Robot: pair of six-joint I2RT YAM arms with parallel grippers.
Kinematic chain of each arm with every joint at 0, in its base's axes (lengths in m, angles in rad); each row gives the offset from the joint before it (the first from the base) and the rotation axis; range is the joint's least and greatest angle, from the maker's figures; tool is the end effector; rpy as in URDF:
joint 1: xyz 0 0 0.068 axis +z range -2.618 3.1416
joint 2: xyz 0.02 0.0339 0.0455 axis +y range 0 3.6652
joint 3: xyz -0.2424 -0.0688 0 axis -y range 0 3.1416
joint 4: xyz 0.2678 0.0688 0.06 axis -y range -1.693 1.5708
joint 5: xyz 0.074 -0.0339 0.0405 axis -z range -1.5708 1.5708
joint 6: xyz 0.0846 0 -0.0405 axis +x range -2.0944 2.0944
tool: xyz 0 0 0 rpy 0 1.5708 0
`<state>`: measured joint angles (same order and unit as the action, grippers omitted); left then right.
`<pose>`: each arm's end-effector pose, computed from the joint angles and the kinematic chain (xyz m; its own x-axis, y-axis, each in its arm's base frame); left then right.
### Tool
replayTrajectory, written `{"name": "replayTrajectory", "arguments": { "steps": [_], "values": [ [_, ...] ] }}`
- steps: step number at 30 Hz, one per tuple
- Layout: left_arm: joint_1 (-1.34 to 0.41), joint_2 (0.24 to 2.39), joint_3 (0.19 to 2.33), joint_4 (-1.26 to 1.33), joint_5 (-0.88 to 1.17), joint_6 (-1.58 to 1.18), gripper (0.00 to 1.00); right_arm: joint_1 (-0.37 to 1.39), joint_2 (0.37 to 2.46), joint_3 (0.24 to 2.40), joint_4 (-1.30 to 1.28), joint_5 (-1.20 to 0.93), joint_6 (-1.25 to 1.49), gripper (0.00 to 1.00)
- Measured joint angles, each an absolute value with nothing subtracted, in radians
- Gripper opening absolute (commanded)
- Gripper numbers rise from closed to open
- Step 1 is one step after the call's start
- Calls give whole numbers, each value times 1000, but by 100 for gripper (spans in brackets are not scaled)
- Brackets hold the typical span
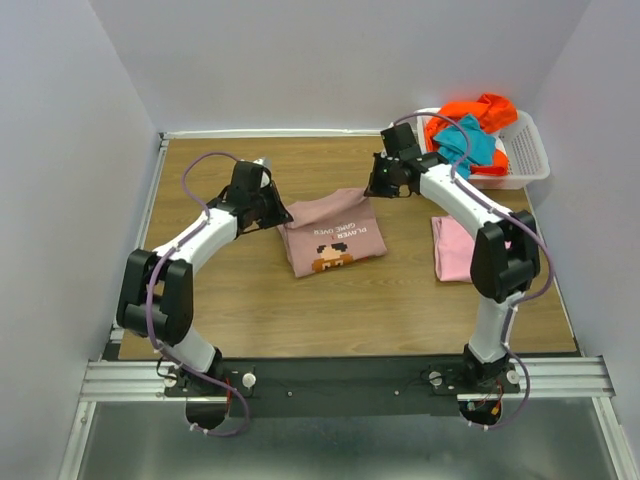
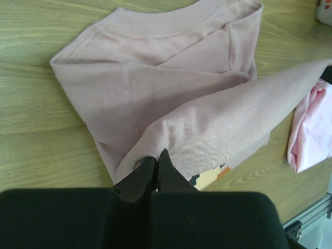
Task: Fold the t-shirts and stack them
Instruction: Fold the tshirt
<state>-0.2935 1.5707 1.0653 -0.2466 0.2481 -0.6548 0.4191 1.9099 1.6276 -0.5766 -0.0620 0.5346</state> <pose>0.3743 -0.1348 0.1722 -0.7940 -0.3768 -0.4771 -0.0396 0.8152 -0.5778 0.4345 0.1993 0.2052 -0.8209 0.1910 -0.5382 -0.0289 0.9273 0.3732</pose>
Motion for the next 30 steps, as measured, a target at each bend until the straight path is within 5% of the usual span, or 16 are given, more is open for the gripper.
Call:
{"name": "replayTrajectory", "arguments": {
  "steps": [5,8,9,12,13,14,20,30],
  "values": [
    [-283,1636,1088,-247,239,-654,0,408,2016,1695,-570,-84,523,2],
    [-275,1678,1116,-255,222,-657,36,401,2075,1741,-569,-102,520,17],
    [-273,1689,1125,-259,210,-650,55,398,2096,1761,-569,-110,518,28],
    [-263,1716,1157,-282,175,-655,80,393,2135,1797,-568,-120,498,71],
    [-262,1719,1166,-286,163,-656,93,392,2143,1805,-567,-122,493,96],
    [-260,1721,1176,-292,147,-653,96,392,2149,1811,-565,-125,495,100],
    [-256,1686,1187,-311,83,-663,99,390,2133,1782,-540,-140,449,100],
    [-264,1518,1050,-305,44,-675,98,390,1909,1422,-455,-220,356,100]
  ]
}}
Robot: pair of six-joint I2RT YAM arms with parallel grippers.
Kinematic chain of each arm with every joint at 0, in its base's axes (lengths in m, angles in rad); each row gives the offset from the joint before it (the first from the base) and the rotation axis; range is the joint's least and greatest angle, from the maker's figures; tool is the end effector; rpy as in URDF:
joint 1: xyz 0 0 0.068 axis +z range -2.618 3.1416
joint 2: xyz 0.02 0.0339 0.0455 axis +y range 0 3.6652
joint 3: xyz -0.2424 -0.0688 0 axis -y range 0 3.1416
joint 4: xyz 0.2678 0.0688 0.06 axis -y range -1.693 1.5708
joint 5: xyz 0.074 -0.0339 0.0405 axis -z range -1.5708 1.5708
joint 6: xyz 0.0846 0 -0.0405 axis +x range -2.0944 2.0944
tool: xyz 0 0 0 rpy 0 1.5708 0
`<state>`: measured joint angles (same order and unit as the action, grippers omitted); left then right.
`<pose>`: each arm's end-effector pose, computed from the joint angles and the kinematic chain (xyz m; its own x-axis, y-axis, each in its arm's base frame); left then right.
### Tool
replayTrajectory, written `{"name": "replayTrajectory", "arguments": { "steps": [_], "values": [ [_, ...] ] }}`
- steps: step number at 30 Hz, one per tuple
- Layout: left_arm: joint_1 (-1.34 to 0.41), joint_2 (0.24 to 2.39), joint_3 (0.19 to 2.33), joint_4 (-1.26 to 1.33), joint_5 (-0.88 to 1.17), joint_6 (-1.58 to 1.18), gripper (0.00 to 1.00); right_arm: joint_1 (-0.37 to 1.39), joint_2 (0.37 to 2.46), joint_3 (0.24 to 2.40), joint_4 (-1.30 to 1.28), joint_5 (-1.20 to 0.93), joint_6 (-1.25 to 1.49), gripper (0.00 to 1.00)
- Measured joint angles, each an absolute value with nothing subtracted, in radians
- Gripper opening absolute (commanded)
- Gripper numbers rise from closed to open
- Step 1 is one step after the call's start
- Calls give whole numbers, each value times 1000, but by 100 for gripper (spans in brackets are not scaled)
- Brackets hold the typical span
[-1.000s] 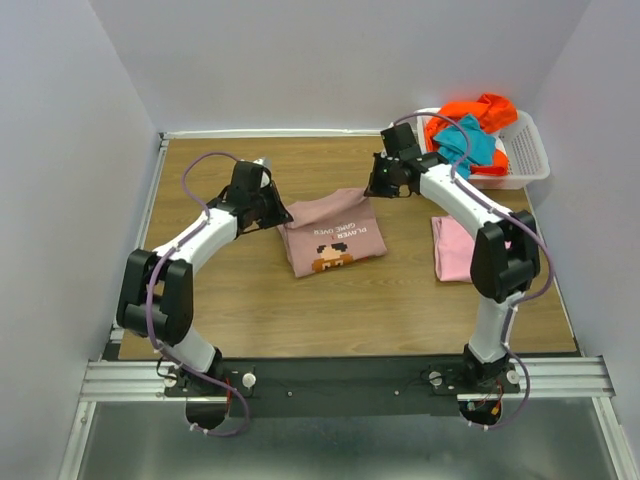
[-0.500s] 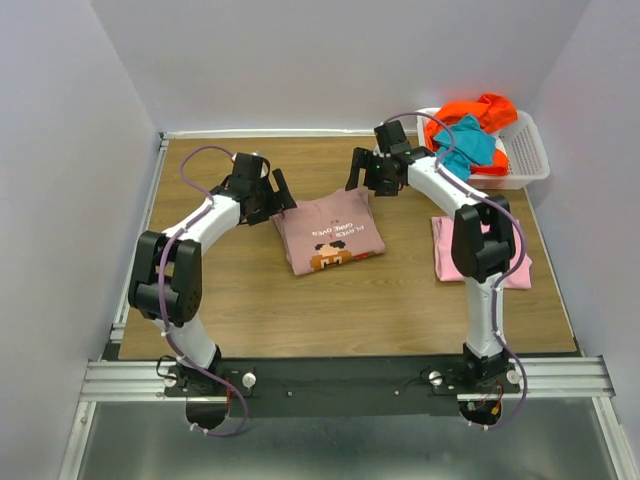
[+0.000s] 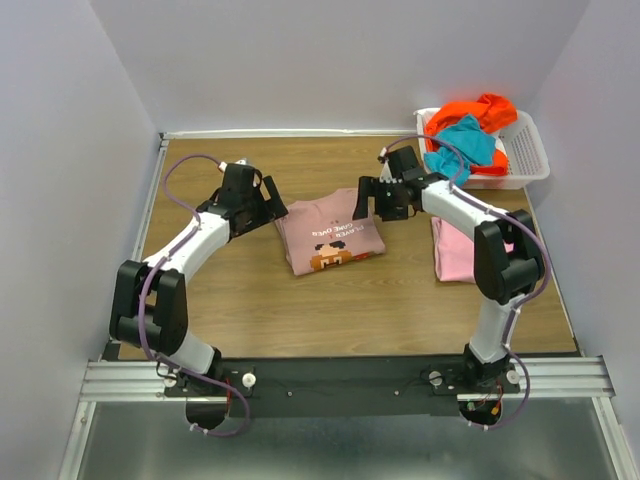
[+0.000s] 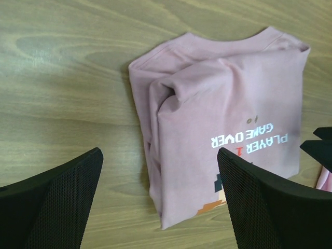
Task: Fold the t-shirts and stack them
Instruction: Fold the tshirt, then neatly place the folded tshirt to the corner
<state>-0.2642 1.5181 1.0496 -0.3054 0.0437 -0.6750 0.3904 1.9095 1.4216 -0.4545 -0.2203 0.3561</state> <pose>0.3723 -0.1045 0.1774 -0.7086 -0.4550 -0.5393 -0.1944 0.8606 -0.4708 0.4158 0.1911 0.1429 -0.8720 0.0090 -0.4893 -0.1986 0.9073 0.3706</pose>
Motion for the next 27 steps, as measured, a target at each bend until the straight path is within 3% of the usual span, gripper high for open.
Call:
{"name": "replayTrajectory", "arguments": {
  "steps": [18,27],
  "values": [
    [-277,1485,884,-288,34,-673,98,405,1987,1374,-415,-207,274,82],
    [-277,1303,810,-301,-19,-684,98,474,2018,1402,-404,-125,256,51]
  ]
}}
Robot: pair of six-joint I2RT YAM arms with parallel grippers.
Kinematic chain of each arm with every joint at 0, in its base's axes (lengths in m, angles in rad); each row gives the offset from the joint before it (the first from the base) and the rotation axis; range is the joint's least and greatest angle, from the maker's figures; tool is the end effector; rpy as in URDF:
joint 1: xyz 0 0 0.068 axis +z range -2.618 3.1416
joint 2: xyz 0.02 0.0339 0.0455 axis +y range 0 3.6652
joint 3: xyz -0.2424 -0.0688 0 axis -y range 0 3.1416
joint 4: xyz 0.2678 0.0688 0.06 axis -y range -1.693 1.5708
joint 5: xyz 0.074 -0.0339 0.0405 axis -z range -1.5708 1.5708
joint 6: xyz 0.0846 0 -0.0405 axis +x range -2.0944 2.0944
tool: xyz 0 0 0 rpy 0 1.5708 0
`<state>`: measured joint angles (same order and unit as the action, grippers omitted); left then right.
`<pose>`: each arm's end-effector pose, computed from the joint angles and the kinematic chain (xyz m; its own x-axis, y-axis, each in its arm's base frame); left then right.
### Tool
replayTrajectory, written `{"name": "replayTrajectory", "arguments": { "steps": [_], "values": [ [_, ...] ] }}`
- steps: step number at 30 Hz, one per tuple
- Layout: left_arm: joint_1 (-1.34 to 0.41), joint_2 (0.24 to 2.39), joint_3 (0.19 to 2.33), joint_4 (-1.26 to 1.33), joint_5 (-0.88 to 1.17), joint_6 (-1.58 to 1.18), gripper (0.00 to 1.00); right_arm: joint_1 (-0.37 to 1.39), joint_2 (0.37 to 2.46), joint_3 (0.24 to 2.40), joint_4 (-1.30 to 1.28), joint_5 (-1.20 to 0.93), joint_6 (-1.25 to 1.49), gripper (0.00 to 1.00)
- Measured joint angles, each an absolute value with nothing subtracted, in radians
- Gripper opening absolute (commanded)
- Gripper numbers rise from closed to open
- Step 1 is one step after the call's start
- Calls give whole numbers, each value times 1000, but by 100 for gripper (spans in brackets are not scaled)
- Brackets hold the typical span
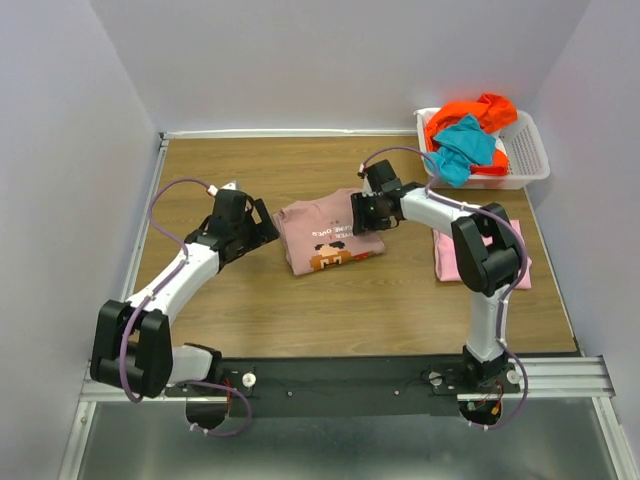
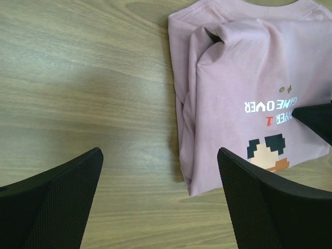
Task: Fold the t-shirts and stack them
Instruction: Neatly place the folded tshirt to the corner
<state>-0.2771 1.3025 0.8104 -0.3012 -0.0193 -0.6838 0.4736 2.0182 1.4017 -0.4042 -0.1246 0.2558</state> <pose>0.3192 -0.0891 0.1606 -0.6959 -0.4587 -0.5525 -0.2311 0.8715 -0.4325 0.4051 0.2194 0.0915 -0.8631 -0.1602 -0.4790 -0.3018 0.9240 0.2348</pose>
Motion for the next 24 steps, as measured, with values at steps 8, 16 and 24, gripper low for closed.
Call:
{"name": "replayTrajectory", "arguments": {
  "steps": [8,16,24],
  "values": [
    [-277,1223,759,-326,-29,-701,98,546,2018,1396,-381,-25,265,0],
    [-277,1125,742,-344,-37,-705,98,578,1888,1253,-376,123,275,0],
    [-277,1081,742,-344,-39,-704,98,578,1673,1164,-516,383,255,0]
  ]
}}
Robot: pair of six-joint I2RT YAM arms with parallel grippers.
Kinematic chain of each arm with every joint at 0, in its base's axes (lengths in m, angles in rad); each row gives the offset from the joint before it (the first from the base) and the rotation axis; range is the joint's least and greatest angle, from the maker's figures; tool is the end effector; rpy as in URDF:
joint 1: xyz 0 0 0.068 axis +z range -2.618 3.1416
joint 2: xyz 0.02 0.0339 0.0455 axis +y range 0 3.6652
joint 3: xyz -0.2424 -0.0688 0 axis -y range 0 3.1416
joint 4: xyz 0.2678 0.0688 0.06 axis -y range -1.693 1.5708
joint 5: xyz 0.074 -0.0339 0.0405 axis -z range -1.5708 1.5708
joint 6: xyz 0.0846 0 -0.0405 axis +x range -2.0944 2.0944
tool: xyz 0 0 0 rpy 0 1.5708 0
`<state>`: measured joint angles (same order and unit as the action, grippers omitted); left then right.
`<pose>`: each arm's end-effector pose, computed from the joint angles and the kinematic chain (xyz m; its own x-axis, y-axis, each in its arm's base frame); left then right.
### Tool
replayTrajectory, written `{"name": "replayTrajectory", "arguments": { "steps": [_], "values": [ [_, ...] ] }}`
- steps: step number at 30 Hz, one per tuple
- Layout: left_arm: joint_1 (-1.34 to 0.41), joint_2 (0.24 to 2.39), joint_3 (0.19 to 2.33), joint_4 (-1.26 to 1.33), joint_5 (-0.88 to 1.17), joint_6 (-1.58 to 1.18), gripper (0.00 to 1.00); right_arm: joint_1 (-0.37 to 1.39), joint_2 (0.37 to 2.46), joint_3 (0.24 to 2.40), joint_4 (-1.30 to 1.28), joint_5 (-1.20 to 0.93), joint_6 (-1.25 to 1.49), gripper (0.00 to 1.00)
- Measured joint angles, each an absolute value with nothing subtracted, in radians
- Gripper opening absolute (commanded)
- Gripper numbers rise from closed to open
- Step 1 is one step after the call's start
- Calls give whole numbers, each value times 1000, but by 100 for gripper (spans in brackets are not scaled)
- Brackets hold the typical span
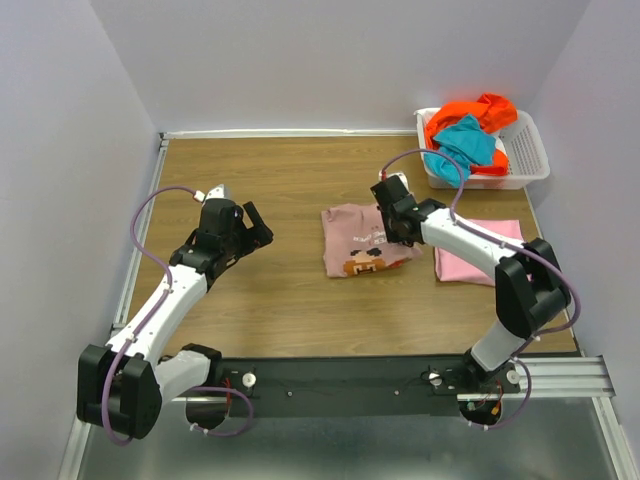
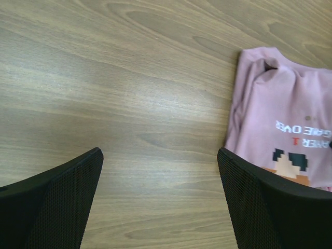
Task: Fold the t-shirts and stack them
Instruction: Neatly place the folded tshirt to the corner
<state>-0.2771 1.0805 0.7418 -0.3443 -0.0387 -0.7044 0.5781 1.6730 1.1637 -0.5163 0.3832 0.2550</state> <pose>0.2908 -0.0793 0.1949 -0.6209 -0.4962 -0.6069 -0.2068 0.8504 -0.4837 0.3413 0.1849 0.1461 -0.7798 -0.2294 -0.5825 -0.1526 0.9720 -0.1785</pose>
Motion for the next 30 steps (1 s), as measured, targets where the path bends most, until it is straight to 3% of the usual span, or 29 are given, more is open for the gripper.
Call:
{"name": "replayTrajectory", "arguments": {
  "steps": [14,23,30],
  "values": [
    [-277,1081,742,-340,-38,-704,98,552,1415,1084,-686,736,61,0],
    [-277,1081,742,-339,-38,-704,98,541,1211,1084,-695,801,-107,0],
    [-277,1081,742,-339,-38,-704,98,507,1178,1087,-700,801,-159,0]
  ]
}}
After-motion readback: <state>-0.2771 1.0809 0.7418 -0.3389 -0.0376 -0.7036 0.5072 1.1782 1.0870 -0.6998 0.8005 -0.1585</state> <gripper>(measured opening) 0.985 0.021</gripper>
